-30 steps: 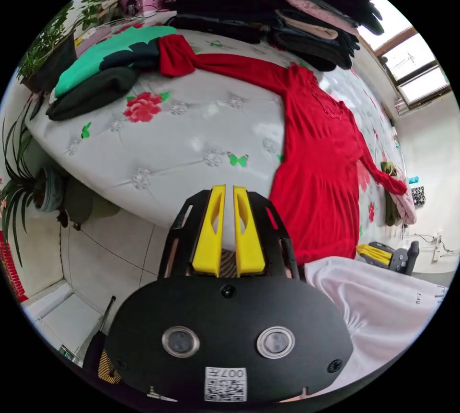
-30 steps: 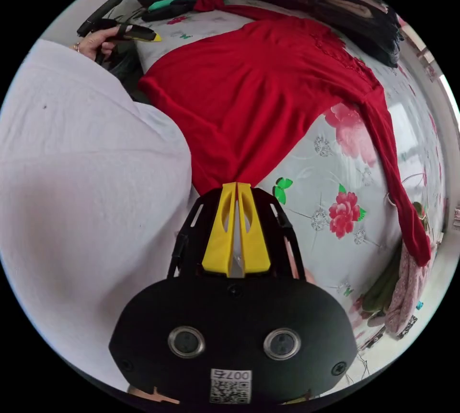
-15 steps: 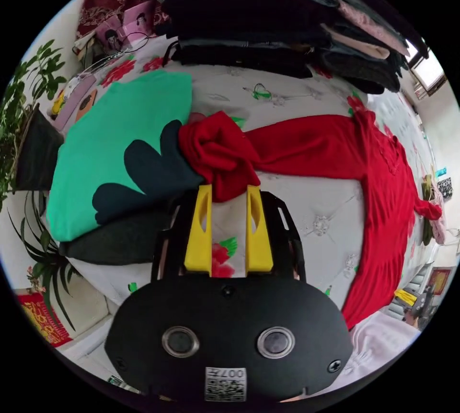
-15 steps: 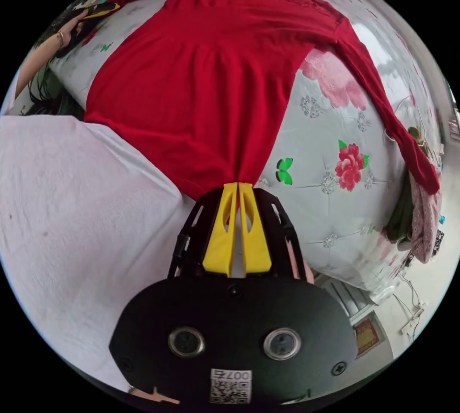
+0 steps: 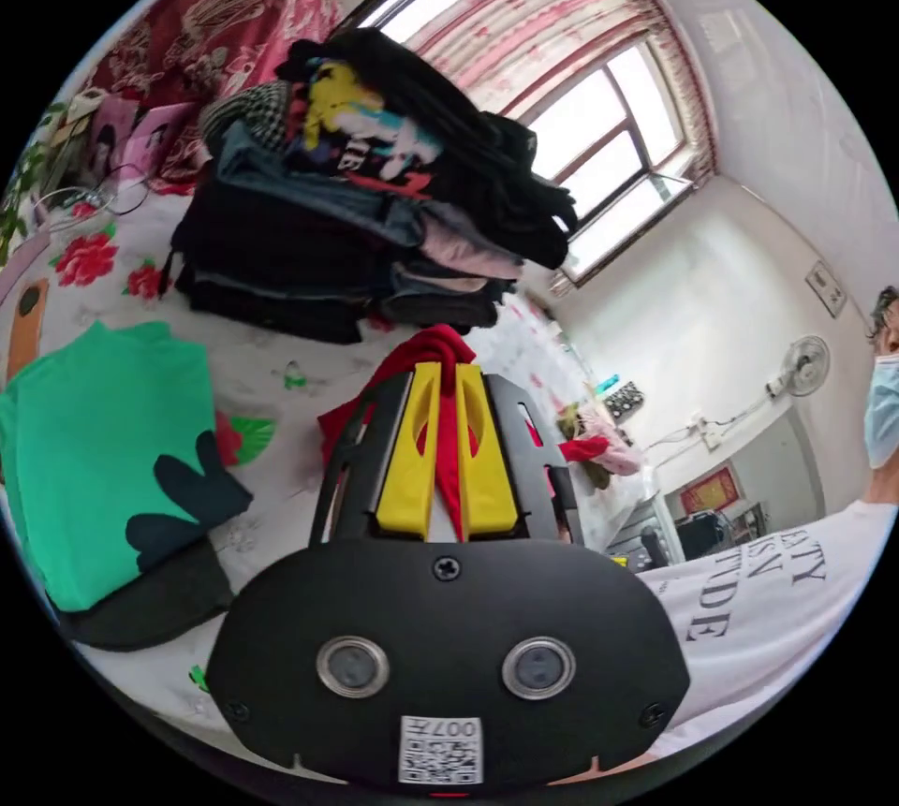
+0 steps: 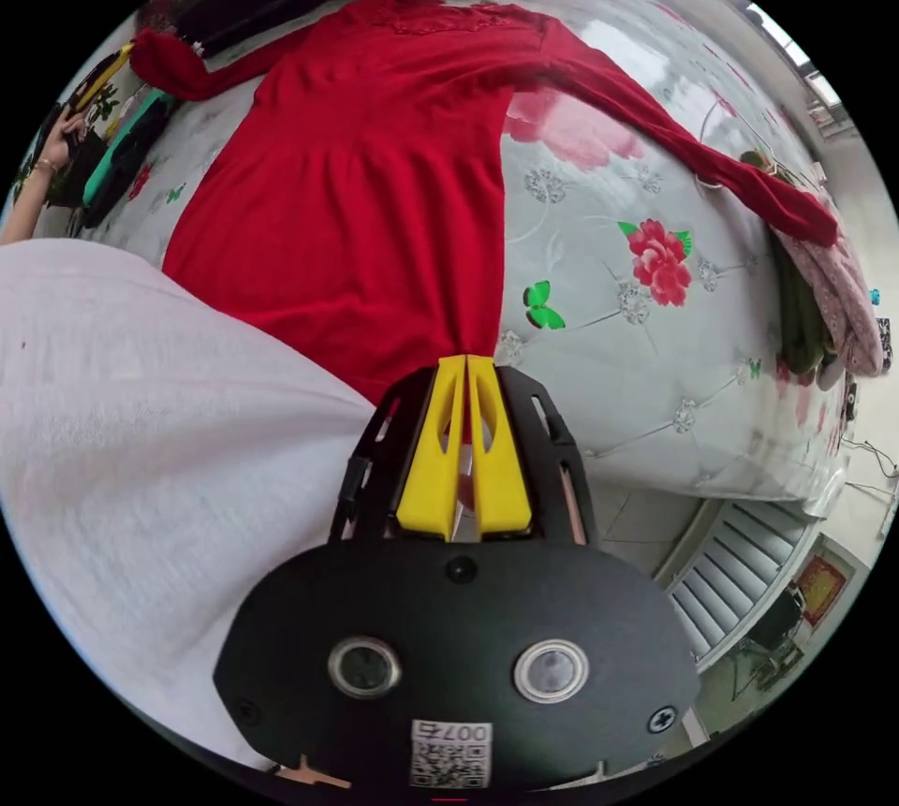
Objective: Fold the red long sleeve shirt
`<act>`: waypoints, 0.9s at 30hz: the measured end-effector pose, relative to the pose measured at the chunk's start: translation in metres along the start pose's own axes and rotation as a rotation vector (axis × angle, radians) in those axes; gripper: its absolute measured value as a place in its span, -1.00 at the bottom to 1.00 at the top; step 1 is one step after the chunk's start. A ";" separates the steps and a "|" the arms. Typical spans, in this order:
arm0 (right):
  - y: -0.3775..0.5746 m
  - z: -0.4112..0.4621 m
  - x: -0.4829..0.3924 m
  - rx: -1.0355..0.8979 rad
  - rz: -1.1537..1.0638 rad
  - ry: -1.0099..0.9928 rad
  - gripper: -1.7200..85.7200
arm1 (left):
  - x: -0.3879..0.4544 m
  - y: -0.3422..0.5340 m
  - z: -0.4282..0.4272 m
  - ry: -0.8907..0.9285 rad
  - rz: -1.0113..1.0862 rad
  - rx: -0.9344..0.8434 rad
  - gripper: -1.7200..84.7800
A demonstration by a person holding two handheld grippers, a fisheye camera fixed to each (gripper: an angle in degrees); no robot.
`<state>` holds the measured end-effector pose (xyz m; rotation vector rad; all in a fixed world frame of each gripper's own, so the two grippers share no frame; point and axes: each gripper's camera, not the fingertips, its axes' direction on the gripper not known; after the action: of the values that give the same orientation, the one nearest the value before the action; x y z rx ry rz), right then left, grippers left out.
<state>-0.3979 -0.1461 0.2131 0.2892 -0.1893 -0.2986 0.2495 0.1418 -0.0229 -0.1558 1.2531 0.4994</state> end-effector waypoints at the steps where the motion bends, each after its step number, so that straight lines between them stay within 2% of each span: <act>1: 0.008 -0.012 0.005 0.081 0.027 0.000 -0.97 | 0.017 -0.008 -0.003 0.077 0.044 -0.004 -0.93; 6: 0.027 -0.069 0.028 0.347 0.140 -0.078 -0.96 | 0.121 -0.013 0.038 0.354 0.295 -0.102 -0.91; 8: 0.032 -0.085 0.033 0.426 0.166 -0.095 -0.96 | 0.185 0.015 0.088 0.544 0.424 -0.247 -0.89; 10: 0.037 -0.096 0.041 0.492 0.197 -0.124 -0.94 | 0.223 0.053 0.131 0.627 0.495 -0.396 -0.85; 13: 0.042 -0.089 0.052 0.474 0.234 -0.136 -0.92 | 0.245 0.127 0.195 0.626 0.503 -0.658 -0.79; 16: 0.047 -0.075 0.065 0.446 0.265 -0.182 -0.90 | 0.226 0.176 0.219 0.496 0.468 -0.774 -0.79; 20: 0.037 -0.060 0.074 0.410 0.245 -0.213 -0.89 | 0.175 0.192 0.219 0.227 0.414 -0.798 -0.80; 23: 0.014 -0.051 0.076 0.370 0.156 -0.176 -0.89 | 0.146 0.183 0.220 0.009 0.403 -0.771 -0.80; 27: -0.023 -0.030 0.070 0.250 -0.046 -0.137 -0.89 | 0.125 0.171 0.239 -0.135 0.407 -0.743 -0.81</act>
<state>-0.3314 -0.1821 0.1875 0.5220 -0.3564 -0.3410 0.4093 0.4177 -0.0375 -0.4864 0.9160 1.2985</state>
